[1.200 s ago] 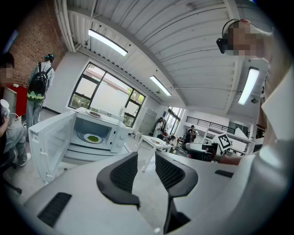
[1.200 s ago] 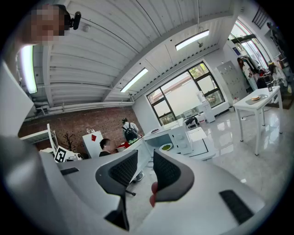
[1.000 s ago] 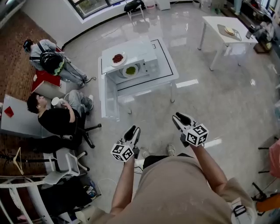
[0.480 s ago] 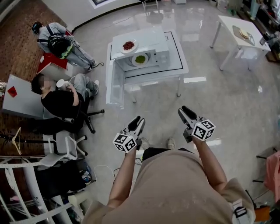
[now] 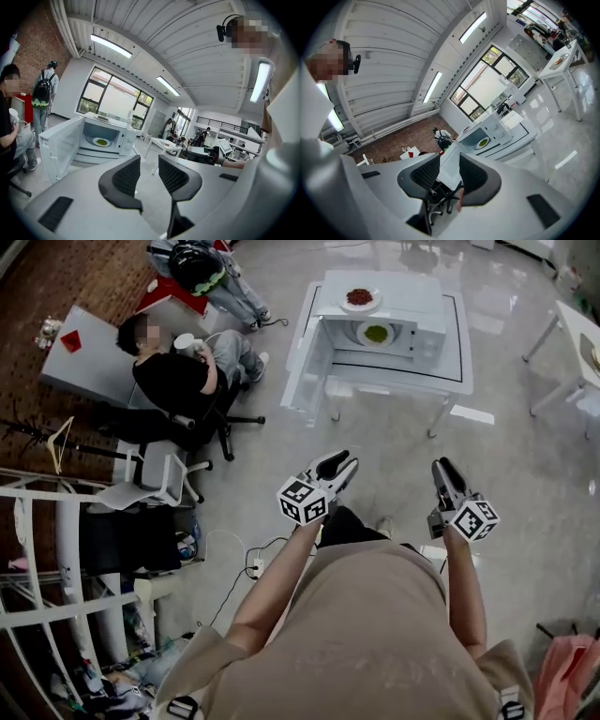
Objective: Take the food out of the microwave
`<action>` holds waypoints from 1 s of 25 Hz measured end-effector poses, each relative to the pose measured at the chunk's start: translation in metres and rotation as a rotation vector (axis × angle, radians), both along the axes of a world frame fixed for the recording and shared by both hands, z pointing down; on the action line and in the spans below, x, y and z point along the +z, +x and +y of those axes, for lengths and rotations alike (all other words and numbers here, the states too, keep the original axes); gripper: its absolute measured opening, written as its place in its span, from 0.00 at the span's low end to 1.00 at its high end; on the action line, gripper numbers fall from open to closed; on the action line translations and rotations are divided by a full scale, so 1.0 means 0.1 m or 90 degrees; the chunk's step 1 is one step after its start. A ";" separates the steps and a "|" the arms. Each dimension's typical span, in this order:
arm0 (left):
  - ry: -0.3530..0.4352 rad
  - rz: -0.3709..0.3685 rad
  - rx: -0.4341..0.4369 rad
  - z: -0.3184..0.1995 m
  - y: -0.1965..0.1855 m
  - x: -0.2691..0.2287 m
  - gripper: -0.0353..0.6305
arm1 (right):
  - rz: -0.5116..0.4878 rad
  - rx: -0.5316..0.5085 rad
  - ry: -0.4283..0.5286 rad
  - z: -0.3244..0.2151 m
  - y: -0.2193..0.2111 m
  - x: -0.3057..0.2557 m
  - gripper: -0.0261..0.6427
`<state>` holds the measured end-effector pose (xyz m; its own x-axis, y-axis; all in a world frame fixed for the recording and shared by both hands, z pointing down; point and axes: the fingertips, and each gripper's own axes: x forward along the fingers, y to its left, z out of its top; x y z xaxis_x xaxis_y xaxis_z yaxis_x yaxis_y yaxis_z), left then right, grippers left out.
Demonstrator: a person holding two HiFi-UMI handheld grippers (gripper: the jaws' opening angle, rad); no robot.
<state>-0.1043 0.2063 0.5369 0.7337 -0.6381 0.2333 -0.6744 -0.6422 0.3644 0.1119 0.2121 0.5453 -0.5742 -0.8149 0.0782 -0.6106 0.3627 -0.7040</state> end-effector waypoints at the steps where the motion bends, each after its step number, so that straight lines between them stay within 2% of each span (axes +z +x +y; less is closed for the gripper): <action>1: 0.000 -0.002 -0.001 -0.02 -0.01 0.00 0.22 | -0.007 -0.001 -0.004 -0.04 -0.02 0.05 0.21; 7: -0.008 -0.005 -0.011 -0.22 -0.22 0.07 0.22 | -0.020 -0.024 -0.027 -0.29 -0.33 0.31 0.21; 11: -0.008 0.009 -0.008 -0.51 -0.31 0.05 0.22 | -0.020 -0.027 -0.040 -0.57 -0.52 0.33 0.21; 25: 0.017 -0.002 0.032 -1.98 -0.22 -0.19 0.22 | -0.008 0.023 -0.058 -1.93 -0.76 0.25 0.21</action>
<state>-0.1266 0.0087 0.5179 0.7644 -0.6066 0.2185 -0.6420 -0.6849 0.3447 0.0355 0.0186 0.5703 -0.5462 -0.8248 0.1462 -0.6133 0.2749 -0.7405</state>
